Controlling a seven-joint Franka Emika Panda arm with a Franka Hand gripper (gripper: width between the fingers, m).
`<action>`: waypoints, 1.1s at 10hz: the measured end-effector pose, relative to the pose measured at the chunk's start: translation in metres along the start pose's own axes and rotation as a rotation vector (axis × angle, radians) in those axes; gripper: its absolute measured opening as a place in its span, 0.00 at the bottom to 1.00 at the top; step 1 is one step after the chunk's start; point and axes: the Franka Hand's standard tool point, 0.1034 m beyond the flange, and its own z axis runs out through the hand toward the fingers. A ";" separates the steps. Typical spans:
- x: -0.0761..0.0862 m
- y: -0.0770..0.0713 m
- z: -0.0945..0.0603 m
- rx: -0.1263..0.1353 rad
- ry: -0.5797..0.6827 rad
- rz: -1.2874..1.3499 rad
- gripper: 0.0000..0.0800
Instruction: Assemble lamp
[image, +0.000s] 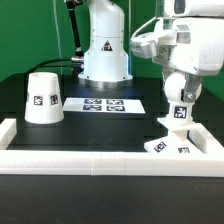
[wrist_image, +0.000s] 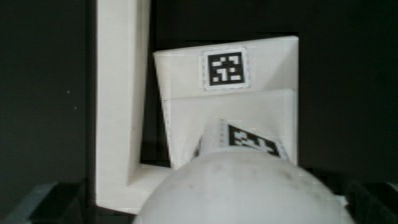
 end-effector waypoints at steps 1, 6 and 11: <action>0.002 0.000 0.000 0.000 0.001 0.016 0.87; 0.008 0.000 0.000 0.002 0.005 0.030 0.72; 0.004 0.000 0.000 0.013 0.003 0.144 0.72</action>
Offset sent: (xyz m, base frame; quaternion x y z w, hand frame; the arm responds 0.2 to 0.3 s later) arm -0.0025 0.0102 0.0018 0.0063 -0.0080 0.0027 0.9999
